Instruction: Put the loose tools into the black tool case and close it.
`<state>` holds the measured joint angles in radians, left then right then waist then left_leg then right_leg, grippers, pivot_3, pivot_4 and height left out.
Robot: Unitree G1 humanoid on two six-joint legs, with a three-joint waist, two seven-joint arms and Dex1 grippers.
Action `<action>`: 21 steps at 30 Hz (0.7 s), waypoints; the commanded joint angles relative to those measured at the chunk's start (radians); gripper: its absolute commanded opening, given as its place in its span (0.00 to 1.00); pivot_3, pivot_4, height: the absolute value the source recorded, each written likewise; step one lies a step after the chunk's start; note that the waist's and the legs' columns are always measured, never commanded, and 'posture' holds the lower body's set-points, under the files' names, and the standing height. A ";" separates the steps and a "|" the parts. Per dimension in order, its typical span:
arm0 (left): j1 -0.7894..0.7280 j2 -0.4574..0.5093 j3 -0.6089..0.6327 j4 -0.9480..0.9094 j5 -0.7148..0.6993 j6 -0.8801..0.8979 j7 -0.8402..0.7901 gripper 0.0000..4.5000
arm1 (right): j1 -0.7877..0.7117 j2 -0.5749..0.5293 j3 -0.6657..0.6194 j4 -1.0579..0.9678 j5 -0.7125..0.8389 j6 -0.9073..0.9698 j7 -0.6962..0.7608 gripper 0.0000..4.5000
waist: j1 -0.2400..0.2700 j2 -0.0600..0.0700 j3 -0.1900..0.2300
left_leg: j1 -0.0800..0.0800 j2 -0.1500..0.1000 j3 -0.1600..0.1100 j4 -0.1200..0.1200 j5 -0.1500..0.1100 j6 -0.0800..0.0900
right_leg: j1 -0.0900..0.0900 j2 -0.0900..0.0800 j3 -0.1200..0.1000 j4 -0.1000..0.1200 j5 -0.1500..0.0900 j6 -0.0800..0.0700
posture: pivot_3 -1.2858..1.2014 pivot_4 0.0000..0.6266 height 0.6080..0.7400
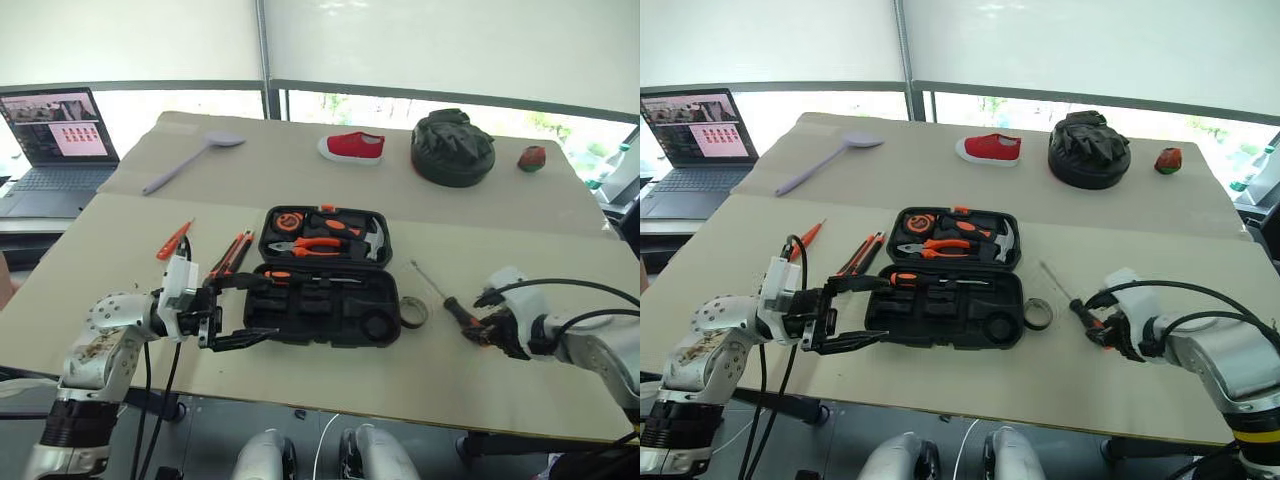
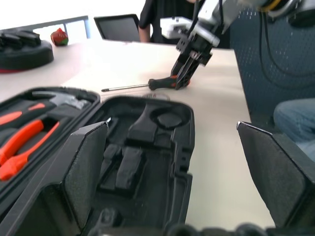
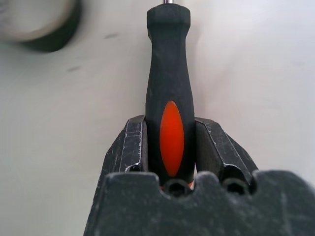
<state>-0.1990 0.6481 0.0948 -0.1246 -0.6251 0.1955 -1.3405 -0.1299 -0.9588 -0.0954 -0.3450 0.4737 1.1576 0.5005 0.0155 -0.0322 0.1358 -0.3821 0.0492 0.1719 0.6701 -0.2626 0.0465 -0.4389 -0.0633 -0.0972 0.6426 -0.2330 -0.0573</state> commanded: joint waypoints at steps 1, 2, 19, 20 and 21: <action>-0.016 -0.026 0.024 -0.036 -0.023 0.003 0.054 1.00 | 0.017 -0.046 -0.128 -0.031 -0.036 -0.270 0.118 0.22 | -0.001 0.001 0.001 | -0.001 0.000 0.000 0.001 0.000 0.000 | 0.000 0.000 0.000 0.000 0.000 0.000 | 0.52 0.24 1.00; -0.010 -0.028 0.030 -0.032 -0.017 -0.005 0.061 1.00 | -0.005 -0.049 -0.139 -0.025 -0.039 -0.355 0.163 0.22 | -0.005 0.002 0.001 | -0.001 0.000 0.000 0.001 0.000 0.000 | 0.000 0.000 0.000 0.000 0.000 0.001 | 0.52 0.24 1.00; 0.183 0.049 0.152 -0.057 0.028 -0.041 0.124 1.00 | -0.789 0.203 0.652 0.288 -0.440 -0.610 0.650 0.22 | -0.014 0.003 0.007 | -0.005 0.000 -0.002 0.000 0.006 -0.008 | -0.008 0.001 -0.001 0.005 0.000 -0.008 | 0.52 0.24 1.00; 0.207 0.046 0.156 -0.075 0.030 -0.042 0.133 1.00 | -0.806 0.216 0.676 0.316 -0.473 -0.622 0.647 0.22 | -0.019 0.003 0.007 | -0.013 0.000 -0.002 0.007 0.004 -0.006 | -0.014 0.000 -0.001 0.006 0.002 -0.011 | 0.52 0.24 1.00; 0.223 0.044 0.159 -0.088 0.031 -0.042 0.140 1.00 | -0.816 0.225 0.688 0.337 -0.496 -0.629 0.647 0.22 | -0.025 0.003 0.007 | -0.018 0.000 -0.002 0.011 0.004 -0.004 | -0.018 0.000 -0.001 0.006 0.003 -0.009 | 0.52 0.24 1.00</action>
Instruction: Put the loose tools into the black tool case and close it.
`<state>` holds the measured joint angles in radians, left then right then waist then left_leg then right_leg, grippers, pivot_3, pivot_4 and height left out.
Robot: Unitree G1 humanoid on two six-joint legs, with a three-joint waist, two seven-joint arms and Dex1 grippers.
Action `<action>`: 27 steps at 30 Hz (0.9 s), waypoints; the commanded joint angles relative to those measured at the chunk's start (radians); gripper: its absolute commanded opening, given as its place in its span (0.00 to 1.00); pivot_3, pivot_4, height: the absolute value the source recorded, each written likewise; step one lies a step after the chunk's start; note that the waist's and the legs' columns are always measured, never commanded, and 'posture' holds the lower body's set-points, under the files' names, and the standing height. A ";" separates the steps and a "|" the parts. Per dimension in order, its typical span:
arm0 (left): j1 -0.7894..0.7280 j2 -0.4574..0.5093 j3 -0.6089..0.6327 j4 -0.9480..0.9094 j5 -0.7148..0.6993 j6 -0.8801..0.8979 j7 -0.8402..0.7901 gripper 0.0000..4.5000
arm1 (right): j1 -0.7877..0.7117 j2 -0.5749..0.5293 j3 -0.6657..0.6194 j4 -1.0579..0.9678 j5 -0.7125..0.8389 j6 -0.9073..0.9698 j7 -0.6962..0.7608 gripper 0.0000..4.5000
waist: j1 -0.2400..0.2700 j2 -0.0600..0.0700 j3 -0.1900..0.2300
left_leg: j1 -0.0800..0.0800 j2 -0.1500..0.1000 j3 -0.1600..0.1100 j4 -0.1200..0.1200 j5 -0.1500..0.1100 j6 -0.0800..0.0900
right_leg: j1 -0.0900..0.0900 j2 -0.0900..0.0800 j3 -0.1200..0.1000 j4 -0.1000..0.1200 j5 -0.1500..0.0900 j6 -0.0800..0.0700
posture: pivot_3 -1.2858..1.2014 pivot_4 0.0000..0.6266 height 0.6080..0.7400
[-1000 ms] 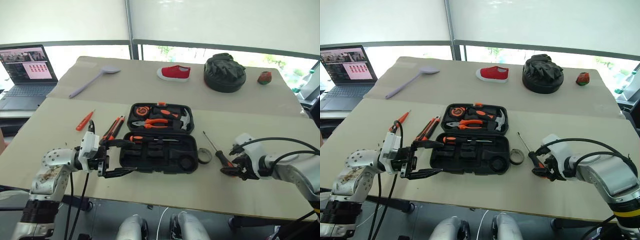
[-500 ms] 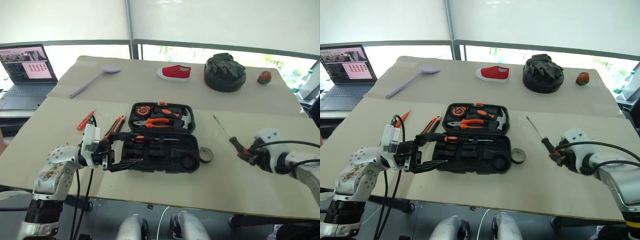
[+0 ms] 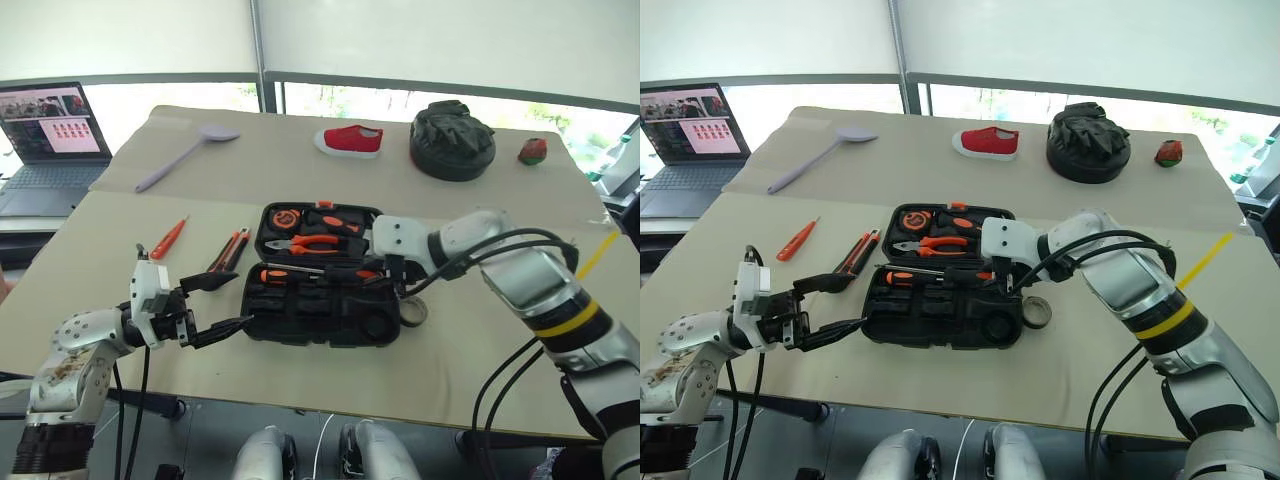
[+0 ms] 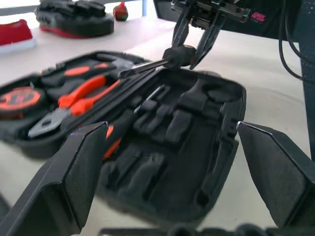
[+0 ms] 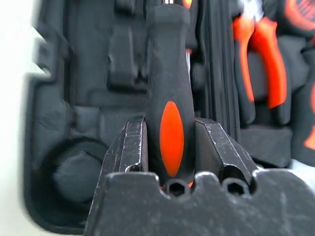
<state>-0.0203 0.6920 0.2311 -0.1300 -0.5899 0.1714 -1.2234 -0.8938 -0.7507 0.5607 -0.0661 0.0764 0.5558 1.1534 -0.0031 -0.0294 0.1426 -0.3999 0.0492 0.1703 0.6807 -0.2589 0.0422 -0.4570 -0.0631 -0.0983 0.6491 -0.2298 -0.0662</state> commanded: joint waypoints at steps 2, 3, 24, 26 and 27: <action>0.073 -0.004 0.023 -0.102 -0.001 -0.024 0.031 1.00 | -0.061 0.011 0.061 0.076 -0.139 -0.050 0.036 0.22 | -0.008 0.000 0.000 | -0.001 -0.001 0.000 0.001 -0.001 0.002 | 0.000 -0.002 0.000 -0.001 0.001 0.002 | 0.52 0.24 1.00; 0.083 -0.006 0.022 -0.110 0.001 -0.026 0.036 1.00 | -0.060 0.007 0.070 0.079 -0.151 -0.063 0.057 0.22 | -0.007 0.000 0.000 | -0.001 -0.001 0.000 0.001 -0.001 0.002 | 0.000 -0.002 -0.001 -0.001 0.001 0.002 | 0.52 0.24 1.00; 0.026 -0.006 -0.015 -0.084 0.039 -0.040 0.045 1.00 | 0.013 0.072 0.063 0.089 -0.259 0.055 0.095 0.22 | -0.011 0.000 0.000 | 0.003 -0.001 0.000 0.001 0.002 0.000 | 0.000 -0.002 -0.001 0.007 0.001 0.000 | 0.52 0.24 1.00; 0.020 -0.007 -0.018 -0.080 0.040 -0.041 0.046 1.00 | 0.010 0.070 0.070 0.097 -0.269 0.045 0.110 0.22 | -0.010 0.000 0.000 | 0.003 -0.001 0.000 0.001 0.002 0.000 | 0.000 -0.002 -0.001 0.007 0.001 0.001 | 0.52 0.24 1.00; 0.019 -0.007 -0.018 -0.079 0.040 -0.042 0.047 1.00 | 0.008 0.068 0.075 0.099 -0.273 0.034 0.122 0.22 | -0.009 0.000 0.000 | 0.003 -0.001 0.000 0.001 0.002 0.000 | 0.001 -0.002 -0.001 0.007 0.001 0.001 | 0.52 0.24 1.00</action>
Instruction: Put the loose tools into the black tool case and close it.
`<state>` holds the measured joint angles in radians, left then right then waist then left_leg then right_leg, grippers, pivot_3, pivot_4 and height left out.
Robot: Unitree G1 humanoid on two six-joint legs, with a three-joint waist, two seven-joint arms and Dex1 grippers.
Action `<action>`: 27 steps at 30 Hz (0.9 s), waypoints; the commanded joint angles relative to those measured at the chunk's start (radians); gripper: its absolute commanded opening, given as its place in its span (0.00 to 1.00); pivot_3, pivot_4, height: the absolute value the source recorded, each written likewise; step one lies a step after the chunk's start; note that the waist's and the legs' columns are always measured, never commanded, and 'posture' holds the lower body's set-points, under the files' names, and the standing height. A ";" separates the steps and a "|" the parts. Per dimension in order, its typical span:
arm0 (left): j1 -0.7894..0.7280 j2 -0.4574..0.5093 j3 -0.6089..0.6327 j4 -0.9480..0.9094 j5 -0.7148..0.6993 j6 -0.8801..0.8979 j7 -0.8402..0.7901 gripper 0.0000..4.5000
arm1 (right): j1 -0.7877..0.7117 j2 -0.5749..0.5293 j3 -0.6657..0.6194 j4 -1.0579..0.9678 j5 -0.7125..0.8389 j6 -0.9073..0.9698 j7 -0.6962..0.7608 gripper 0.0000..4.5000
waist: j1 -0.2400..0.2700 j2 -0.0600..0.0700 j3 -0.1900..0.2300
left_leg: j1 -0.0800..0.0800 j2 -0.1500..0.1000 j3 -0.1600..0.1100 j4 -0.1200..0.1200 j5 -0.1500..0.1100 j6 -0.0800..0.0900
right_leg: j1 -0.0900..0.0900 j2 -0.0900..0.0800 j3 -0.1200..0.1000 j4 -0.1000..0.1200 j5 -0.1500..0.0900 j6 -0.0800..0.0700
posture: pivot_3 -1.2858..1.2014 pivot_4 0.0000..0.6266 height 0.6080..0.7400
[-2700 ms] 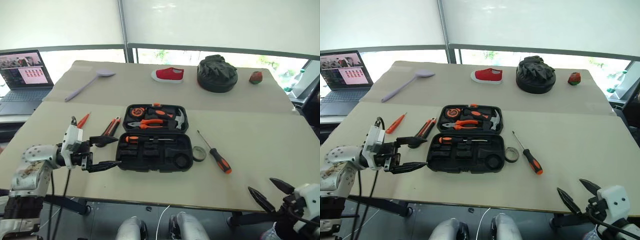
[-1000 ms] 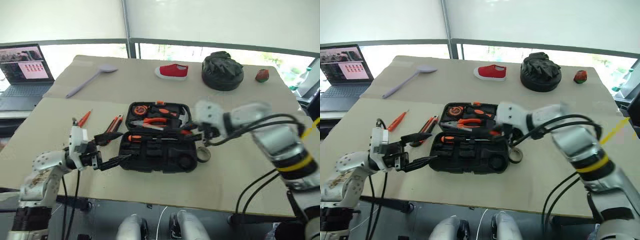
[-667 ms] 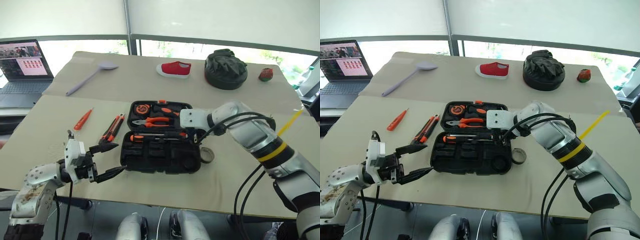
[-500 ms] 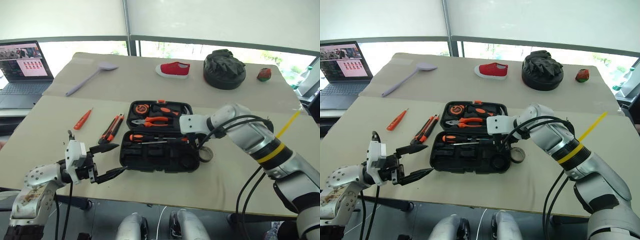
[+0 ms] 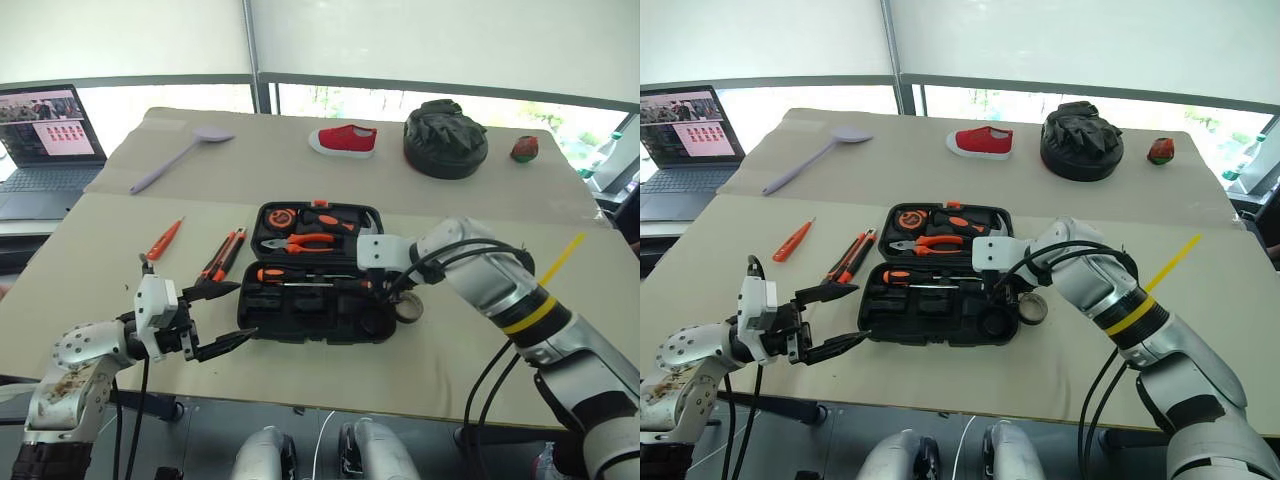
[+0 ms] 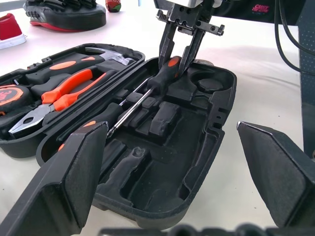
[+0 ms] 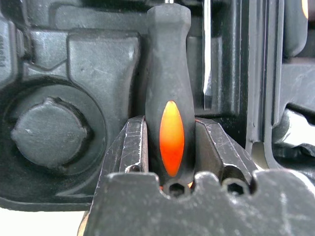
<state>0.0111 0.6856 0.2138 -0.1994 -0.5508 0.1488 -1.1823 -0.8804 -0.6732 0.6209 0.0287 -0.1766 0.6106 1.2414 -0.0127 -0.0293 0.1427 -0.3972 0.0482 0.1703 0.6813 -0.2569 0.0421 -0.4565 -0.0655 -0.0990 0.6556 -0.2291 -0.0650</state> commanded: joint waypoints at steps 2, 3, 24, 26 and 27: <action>-0.013 -0.001 -0.002 -0.009 0.003 -0.020 0.007 1.00 | -0.008 -0.003 0.013 0.009 -0.024 -0.032 0.037 0.22 | 0.001 0.000 0.000 | 0.000 0.000 0.000 0.000 0.000 0.000 | 0.000 0.000 0.000 0.000 0.000 0.000 | 0.52 0.24 1.00; -0.013 -0.001 -0.002 -0.009 0.003 -0.021 0.007 1.00 | -0.010 0.001 0.010 0.009 -0.024 -0.031 0.037 0.22 | 0.001 0.000 0.000 | 0.000 0.000 0.000 0.000 0.000 0.000 | 0.000 0.000 0.000 0.000 0.000 0.000 | 0.52 0.24 1.00; -0.051 -0.009 -0.039 0.030 0.043 -0.014 0.045 1.00 | 0.112 0.200 -0.326 0.112 0.338 -0.378 0.066 0.42 | -0.005 0.000 0.000 | 0.003 0.001 0.000 -0.001 0.002 -0.002 | 0.002 0.003 0.002 0.002 0.001 -0.002 | 0.52 0.24 1.00; -0.055 -0.005 -0.049 0.021 0.043 -0.008 0.043 1.00 | 0.128 0.231 -0.307 0.141 0.318 -0.394 0.047 0.26 | -0.001 0.000 0.000 | 0.003 0.001 0.000 -0.001 0.002 -0.003 | 0.001 0.003 0.002 0.002 0.001 -0.002 | 0.52 0.24 1.00; -0.058 -0.004 -0.051 0.019 0.043 -0.008 0.043 1.00 | 0.131 0.241 -0.301 0.152 0.314 -0.405 0.041 0.18 | 0.001 0.000 0.000 | 0.003 0.001 0.000 0.000 0.002 -0.002 | 0.001 0.002 0.001 0.002 0.001 -0.002 | 0.52 0.24 1.00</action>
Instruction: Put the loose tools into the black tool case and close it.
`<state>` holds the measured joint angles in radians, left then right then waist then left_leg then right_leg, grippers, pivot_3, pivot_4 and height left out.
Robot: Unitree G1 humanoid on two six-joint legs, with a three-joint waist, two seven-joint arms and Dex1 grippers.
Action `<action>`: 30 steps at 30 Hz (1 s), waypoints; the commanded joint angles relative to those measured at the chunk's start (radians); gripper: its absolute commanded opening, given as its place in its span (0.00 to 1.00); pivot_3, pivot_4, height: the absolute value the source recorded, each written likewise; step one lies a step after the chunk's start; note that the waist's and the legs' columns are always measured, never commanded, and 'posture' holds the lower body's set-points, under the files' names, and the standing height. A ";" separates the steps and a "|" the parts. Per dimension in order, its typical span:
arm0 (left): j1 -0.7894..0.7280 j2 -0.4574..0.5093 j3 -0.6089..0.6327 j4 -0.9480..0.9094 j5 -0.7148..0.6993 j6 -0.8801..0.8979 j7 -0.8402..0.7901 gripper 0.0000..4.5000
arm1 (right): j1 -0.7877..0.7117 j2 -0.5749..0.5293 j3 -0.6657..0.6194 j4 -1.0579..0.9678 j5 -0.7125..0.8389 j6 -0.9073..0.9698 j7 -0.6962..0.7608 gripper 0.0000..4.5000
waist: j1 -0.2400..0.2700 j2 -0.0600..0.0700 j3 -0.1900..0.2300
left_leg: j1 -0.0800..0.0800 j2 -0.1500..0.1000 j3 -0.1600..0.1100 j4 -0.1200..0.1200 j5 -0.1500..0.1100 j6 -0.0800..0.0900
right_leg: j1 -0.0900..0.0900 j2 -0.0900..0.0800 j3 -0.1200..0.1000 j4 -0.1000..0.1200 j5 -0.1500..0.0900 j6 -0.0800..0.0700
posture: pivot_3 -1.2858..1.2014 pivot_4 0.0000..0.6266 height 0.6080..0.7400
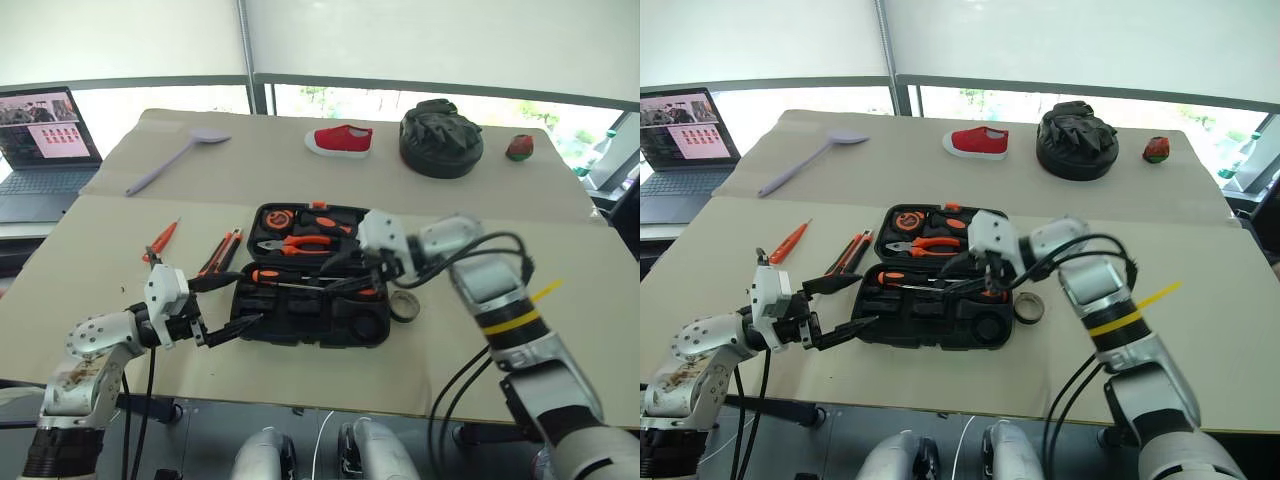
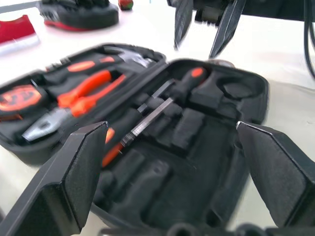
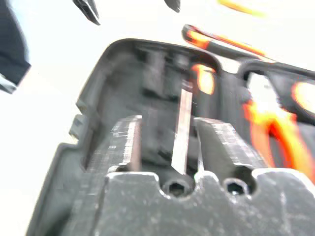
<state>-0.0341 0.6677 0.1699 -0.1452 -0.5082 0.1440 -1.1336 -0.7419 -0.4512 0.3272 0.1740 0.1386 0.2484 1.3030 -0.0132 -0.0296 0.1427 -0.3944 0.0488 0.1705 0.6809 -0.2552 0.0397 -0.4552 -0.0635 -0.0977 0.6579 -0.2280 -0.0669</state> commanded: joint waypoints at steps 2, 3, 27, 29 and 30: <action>-0.024 0.010 -0.015 -0.031 0.007 -0.009 -0.002 1.00 | -0.012 0.052 -0.008 0.045 0.000 -0.010 -0.056 0.02 | 0.000 0.000 0.000 | 0.000 0.000 0.000 0.000 0.000 0.000 | 0.000 0.000 0.000 0.000 0.000 0.000 | 0.52 0.24 1.00; -0.026 0.010 -0.016 -0.029 0.008 -0.011 -0.002 1.00 | -0.014 0.060 -0.008 0.055 0.000 0.002 -0.066 0.01 | 0.000 0.000 0.000 | 0.000 0.000 0.000 0.000 0.000 0.000 | 0.001 0.000 0.000 0.000 0.000 0.000 | 0.52 0.24 1.00; 0.077 0.019 0.054 -0.065 0.052 -0.067 0.094 1.00 | -0.055 0.159 -0.034 0.271 -0.041 -0.100 -0.105 0.01 | -0.016 0.000 0.000 | 0.021 0.001 0.000 -0.007 -0.005 -0.003 | 0.016 0.000 0.002 0.000 -0.003 -0.002 | 0.52 0.24 1.00; 0.102 0.014 0.089 -0.060 0.042 -0.084 0.102 1.00 | -0.040 0.144 -0.098 0.210 0.024 -0.088 -0.095 0.01 | -0.016 0.000 0.000 | 0.020 0.001 0.000 -0.009 -0.004 -0.004 | 0.015 0.000 0.002 0.000 -0.003 -0.002 | 0.52 0.24 1.00; 0.114 0.009 0.111 -0.052 0.035 -0.105 0.101 1.00 | -0.024 0.123 -0.115 0.169 0.048 -0.060 -0.080 0.01 | -0.015 0.001 0.000 | 0.019 0.001 0.000 -0.009 -0.002 -0.007 | 0.014 0.000 0.002 -0.001 -0.003 -0.003 | 0.52 0.24 1.00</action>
<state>0.0631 0.6799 0.2203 -0.1836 -0.4543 0.0866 -1.0396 -0.7695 -0.2946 0.2840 0.4476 0.1107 0.1705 1.2021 -0.0281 -0.0290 0.1429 -0.3763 0.0498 0.1703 0.6708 -0.2566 0.0329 -0.4415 -0.0638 -0.0960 0.6565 -0.2304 -0.0709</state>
